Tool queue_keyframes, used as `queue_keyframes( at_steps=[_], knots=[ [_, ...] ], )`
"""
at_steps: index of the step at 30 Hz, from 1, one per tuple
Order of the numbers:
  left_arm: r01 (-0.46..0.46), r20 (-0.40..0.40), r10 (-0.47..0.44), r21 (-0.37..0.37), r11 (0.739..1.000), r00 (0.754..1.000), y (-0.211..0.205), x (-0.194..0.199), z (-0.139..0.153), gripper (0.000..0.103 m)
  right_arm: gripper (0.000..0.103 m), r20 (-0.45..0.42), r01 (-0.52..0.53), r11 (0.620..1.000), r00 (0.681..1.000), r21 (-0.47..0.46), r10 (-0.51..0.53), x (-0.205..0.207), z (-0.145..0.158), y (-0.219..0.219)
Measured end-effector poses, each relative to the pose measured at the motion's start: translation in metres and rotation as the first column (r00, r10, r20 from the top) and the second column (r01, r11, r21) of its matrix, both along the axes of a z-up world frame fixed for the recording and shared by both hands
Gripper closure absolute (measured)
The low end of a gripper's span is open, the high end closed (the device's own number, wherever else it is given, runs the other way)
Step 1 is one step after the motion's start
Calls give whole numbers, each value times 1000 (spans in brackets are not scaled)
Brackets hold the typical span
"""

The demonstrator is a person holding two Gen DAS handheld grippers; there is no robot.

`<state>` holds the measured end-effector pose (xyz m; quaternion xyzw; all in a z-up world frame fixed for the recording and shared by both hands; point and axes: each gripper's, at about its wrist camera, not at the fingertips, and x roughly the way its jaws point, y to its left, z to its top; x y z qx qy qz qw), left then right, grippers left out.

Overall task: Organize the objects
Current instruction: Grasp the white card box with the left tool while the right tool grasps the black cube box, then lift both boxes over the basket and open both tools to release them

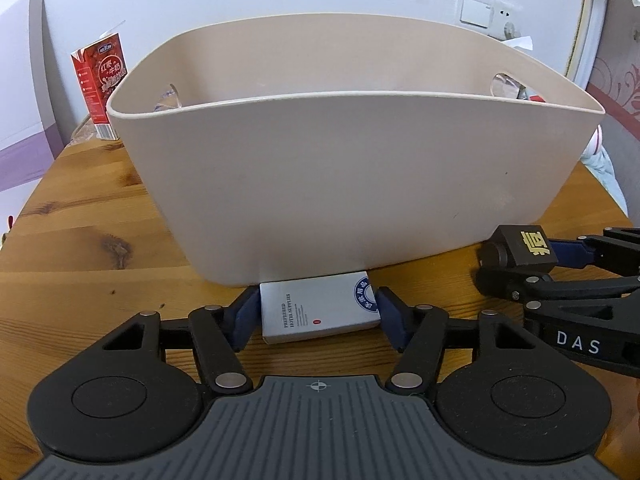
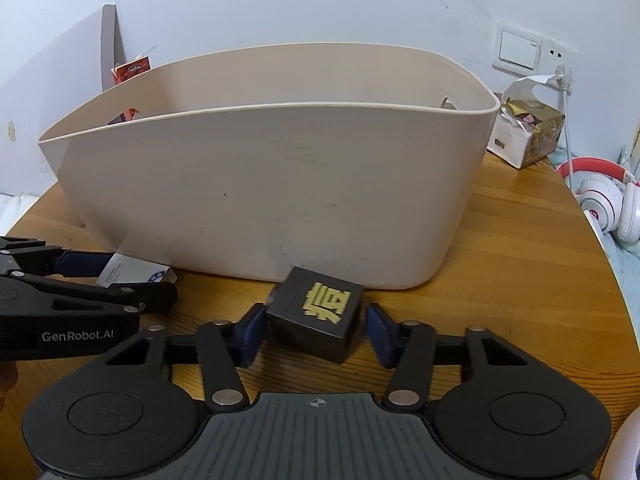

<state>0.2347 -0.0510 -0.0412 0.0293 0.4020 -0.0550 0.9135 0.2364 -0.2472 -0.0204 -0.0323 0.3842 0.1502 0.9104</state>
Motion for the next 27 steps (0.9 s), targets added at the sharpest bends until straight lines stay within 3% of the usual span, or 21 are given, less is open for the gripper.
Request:
queue_keyframes(
  at_steps=[11, 27],
  knots=[
    [7, -3, -7, -15, 1000, 1000, 2, -9, 2, 40, 55, -3, -9, 1000, 1000, -12, 9, -11, 2, 0],
    [19, 83, -19, 2, 1000, 996, 7, -41, 30, 40, 55, 68, -8, 1000, 998, 2, 7, -43, 30, -9]
  ],
)
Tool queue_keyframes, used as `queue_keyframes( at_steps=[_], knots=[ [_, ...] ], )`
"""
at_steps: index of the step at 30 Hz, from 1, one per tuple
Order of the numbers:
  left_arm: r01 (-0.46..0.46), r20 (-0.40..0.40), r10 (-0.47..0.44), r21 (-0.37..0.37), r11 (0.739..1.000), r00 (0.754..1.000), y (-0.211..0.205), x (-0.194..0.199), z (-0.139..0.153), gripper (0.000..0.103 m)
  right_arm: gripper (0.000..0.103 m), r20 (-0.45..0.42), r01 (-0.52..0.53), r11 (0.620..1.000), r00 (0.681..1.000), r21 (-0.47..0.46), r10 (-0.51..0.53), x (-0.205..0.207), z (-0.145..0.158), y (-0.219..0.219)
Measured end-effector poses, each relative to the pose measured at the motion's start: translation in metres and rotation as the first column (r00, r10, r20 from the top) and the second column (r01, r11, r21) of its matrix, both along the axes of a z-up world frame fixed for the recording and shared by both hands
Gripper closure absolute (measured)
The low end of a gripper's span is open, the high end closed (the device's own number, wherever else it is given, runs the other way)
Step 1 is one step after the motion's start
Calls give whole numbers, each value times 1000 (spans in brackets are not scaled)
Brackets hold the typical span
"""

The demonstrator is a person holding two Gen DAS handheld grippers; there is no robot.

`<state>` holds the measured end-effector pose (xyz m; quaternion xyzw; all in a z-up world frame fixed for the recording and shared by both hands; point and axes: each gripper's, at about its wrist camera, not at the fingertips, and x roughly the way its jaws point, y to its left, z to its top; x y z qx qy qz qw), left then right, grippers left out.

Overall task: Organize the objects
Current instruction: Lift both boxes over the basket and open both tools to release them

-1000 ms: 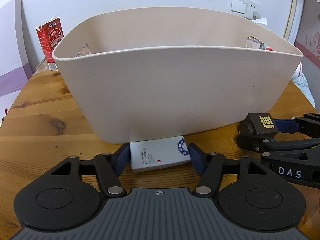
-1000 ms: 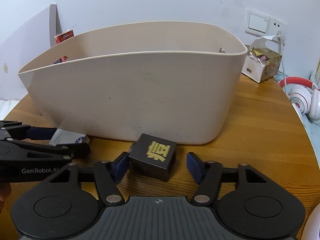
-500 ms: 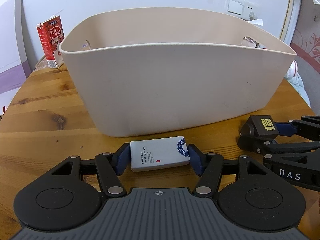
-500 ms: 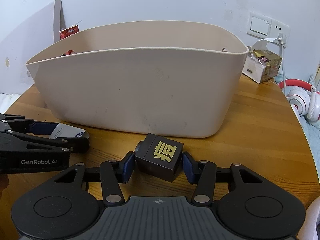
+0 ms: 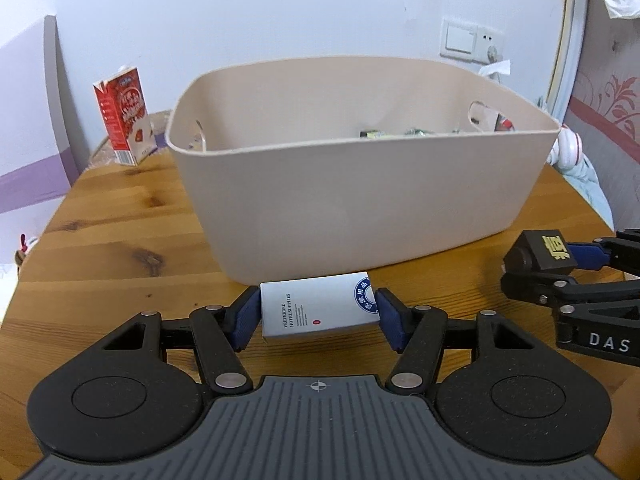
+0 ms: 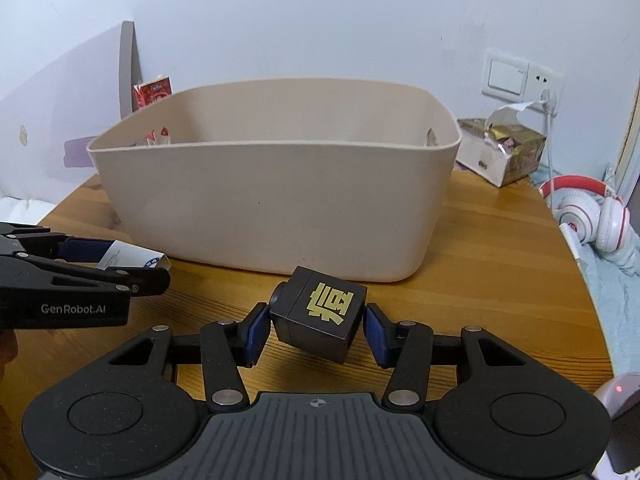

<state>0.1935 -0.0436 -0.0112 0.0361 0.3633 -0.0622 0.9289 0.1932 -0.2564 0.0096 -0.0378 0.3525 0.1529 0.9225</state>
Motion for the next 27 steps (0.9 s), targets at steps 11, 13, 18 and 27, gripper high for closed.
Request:
queue_keyframes(
  at_steps=[11, 13, 18, 27],
  knots=[
    [11, 75, -10, -6, 1000, 997, 3, -13, 31, 40, 55, 95, 3, 1000, 995, 25, -6, -21, 36, -5],
    [13, 91, -12, -9, 1000, 996, 4, -15, 39, 40, 55, 117, 2, 999, 993, 32, -6, -24, 44, -5],
    [18, 131, -16, -17, 1000, 991, 6, -17, 55, 40, 55, 169, -2, 999, 986, 48, -6, -26, 63, -6],
    [28, 193, -23, -24, 999, 981, 5, -13, 82, 40, 55, 230, 1, 998, 973, 64, -16, -18, 86, -5]
  ],
)
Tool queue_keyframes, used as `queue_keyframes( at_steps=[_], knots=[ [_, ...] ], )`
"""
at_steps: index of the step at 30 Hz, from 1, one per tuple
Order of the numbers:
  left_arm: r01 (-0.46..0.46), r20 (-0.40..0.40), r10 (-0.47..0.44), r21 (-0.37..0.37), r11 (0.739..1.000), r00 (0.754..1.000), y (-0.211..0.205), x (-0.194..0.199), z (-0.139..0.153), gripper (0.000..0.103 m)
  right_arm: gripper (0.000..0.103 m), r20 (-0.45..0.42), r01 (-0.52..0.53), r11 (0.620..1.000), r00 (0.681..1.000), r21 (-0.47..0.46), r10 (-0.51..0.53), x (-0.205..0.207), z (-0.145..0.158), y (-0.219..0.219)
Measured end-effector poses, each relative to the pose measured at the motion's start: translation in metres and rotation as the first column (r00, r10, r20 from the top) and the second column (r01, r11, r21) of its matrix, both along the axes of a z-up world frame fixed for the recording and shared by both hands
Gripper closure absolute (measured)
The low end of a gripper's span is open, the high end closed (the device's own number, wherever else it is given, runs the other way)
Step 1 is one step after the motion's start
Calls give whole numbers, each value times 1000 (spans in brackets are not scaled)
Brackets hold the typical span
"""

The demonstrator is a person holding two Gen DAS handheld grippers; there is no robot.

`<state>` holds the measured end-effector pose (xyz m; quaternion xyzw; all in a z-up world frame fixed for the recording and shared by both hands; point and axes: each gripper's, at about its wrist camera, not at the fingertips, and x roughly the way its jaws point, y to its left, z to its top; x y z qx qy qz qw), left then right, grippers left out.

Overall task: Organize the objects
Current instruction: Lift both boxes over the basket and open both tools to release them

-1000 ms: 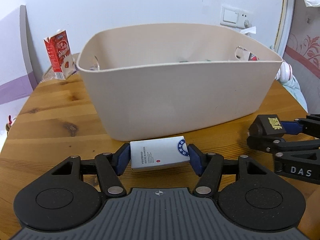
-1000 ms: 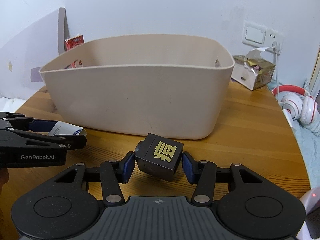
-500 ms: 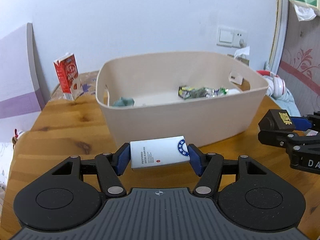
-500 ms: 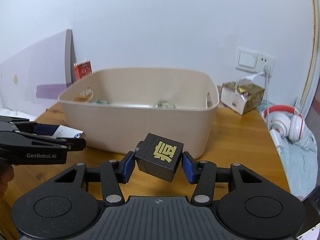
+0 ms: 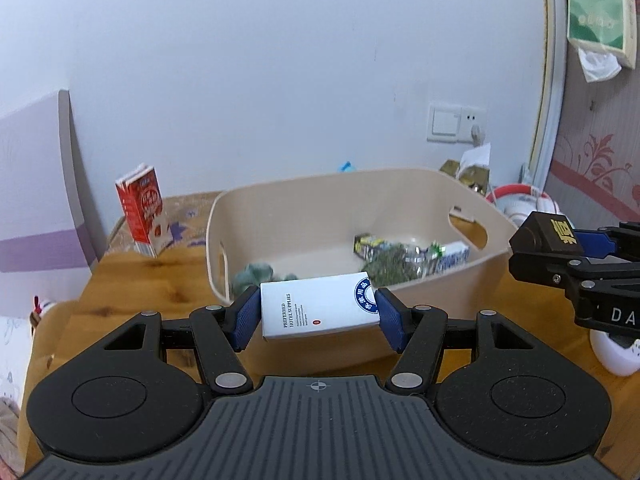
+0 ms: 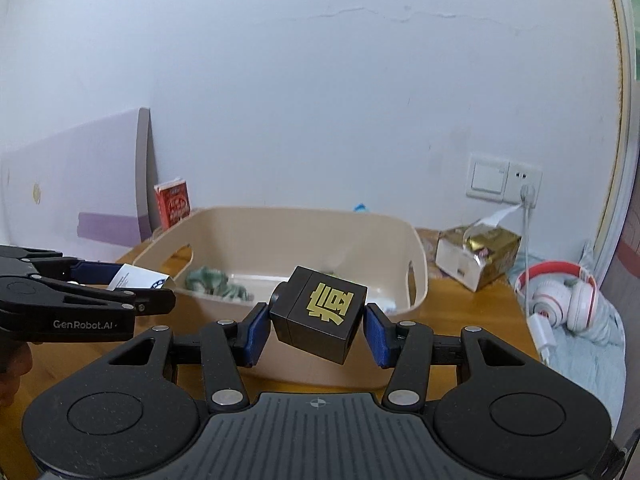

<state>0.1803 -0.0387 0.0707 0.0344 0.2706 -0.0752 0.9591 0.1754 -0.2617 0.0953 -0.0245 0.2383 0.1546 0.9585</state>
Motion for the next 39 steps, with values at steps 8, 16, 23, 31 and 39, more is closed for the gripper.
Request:
queue_keyframes(
  at_steps=[8, 16, 23, 31, 39],
  knots=[
    [2, 37, -2, -5, 1000, 999, -2, 16, 17, 40, 55, 52, 19, 1000, 998, 20, -20, 13, 20, -3],
    [0, 41, 1, -3, 1000, 999, -4, 40, 23, 40, 55, 64, 32, 999, 997, 34, -34, 34, 25, -1],
    [-14, 23, 14, -3, 1000, 1000, -11, 67, 15, 40, 55, 53, 48, 999, 997, 19, -49, 54, 22, 5],
    [-37, -52, 36, -11, 999, 998, -11, 97, -4, 40, 55, 4, 65, 998, 998, -13, -65, 82, 9, 11],
    [-37, -123, 38, 12, 999, 992, -17, 117, -25, 40, 55, -84, 91, 996, 992, -17, -92, 110, -16, 15]
  ],
)
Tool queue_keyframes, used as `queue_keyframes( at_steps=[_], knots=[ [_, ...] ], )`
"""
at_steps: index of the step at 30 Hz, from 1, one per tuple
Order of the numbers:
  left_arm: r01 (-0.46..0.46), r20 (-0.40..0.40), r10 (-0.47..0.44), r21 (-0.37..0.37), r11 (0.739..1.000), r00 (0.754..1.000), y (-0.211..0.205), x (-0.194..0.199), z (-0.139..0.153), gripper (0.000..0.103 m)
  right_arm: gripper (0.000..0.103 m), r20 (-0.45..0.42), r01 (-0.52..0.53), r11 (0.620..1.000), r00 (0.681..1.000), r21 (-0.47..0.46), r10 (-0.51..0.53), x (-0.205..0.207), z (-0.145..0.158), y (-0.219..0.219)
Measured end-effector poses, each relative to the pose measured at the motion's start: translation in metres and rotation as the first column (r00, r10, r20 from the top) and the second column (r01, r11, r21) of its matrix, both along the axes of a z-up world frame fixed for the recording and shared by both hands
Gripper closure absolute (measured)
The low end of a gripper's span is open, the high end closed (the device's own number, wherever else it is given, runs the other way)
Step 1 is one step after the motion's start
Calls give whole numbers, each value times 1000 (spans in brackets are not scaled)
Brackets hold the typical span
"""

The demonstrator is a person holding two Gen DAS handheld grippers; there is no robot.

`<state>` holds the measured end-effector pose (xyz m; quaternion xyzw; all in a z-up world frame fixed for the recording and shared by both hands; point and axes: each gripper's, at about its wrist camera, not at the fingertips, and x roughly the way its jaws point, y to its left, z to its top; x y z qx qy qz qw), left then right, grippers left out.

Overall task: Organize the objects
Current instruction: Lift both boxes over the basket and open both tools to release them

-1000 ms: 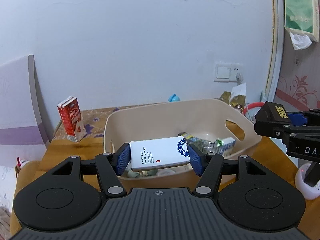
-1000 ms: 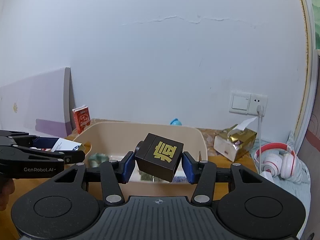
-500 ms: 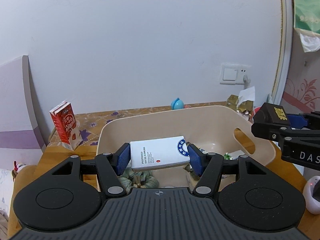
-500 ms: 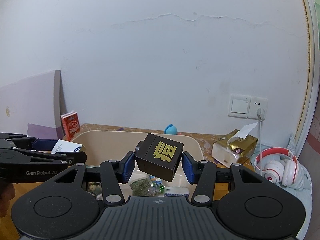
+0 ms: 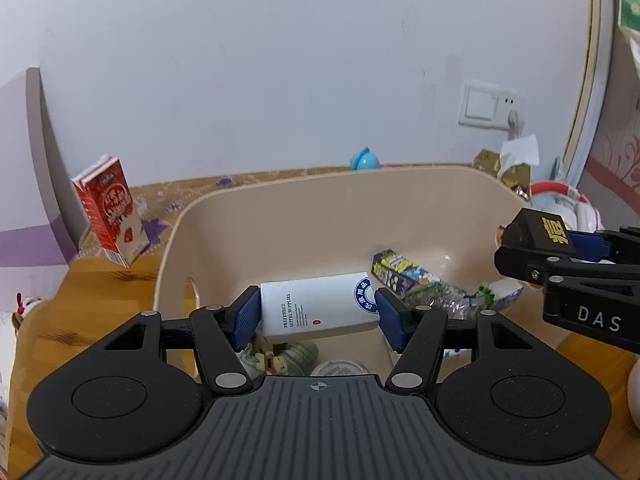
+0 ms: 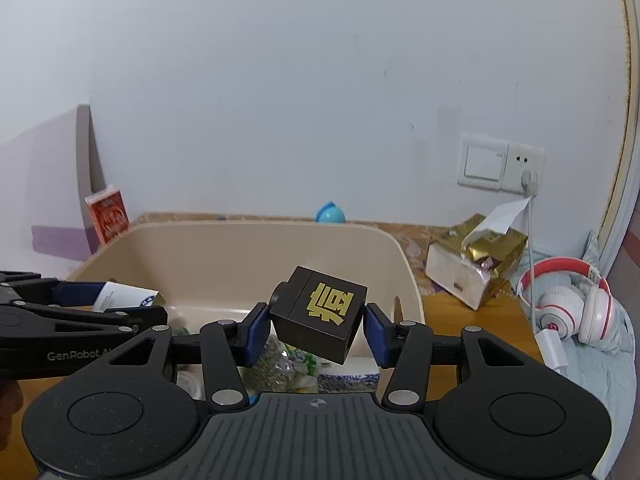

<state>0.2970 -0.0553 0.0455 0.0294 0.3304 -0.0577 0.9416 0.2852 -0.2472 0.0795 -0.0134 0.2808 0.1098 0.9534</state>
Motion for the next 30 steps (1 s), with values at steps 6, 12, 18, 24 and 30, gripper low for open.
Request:
queue_keyframes(
  at_steps=[6, 12, 18, 24, 30],
  knots=[
    [-14, -61, 14, 5, 1000, 998, 2, 12, -15, 40, 55, -41, -3, 999, 999, -34, 2, 9, -8, 5],
    [-21, -82, 22, 6, 1000, 996, 2, 14, -22, 40, 55, -63, 4, 999, 998, -40, -7, 11, -13, 4],
    [-19, -83, 18, -12, 1000, 996, 2, 11, -21, 32, 40, -59, 14, 1000, 998, -28, -16, 9, -12, 2],
    [-13, -50, 12, -4, 1000, 999, -2, -3, -11, 19, 20, -18, 36, 999, 999, 6, -36, -5, 0, -6],
    [-7, -15, 7, -3, 1000, 1000, -4, -19, 2, 18, 7, 12, 58, 997, 998, 41, -58, -21, 7, -16]
  ],
)
